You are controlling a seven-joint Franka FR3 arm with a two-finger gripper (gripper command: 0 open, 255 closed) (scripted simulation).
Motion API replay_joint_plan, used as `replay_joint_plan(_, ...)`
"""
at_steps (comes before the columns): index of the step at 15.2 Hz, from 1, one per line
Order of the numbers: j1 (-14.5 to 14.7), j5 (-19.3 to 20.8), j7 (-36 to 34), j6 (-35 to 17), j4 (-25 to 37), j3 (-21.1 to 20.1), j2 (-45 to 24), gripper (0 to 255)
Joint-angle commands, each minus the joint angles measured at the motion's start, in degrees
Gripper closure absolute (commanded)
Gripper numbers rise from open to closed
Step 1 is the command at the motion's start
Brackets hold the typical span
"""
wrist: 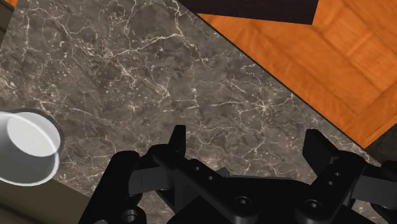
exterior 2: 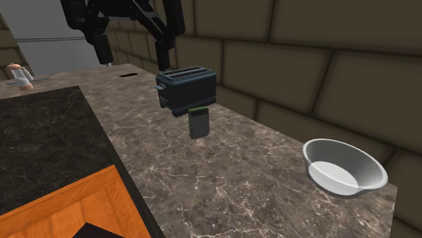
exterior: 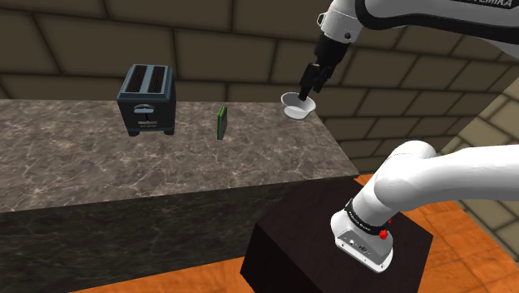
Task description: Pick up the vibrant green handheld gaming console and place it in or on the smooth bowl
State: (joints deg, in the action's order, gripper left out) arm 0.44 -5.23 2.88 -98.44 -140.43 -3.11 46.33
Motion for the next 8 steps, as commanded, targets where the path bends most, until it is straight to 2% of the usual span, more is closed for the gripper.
replay_joint_plan(1,0.0,0.0,0.0,0.0,0.0,0.0,0.0,0)
replay_joint_plan(8,-1.4,-1.1,-8.6,-11.4,2.2,-5.5,-14.2,0)
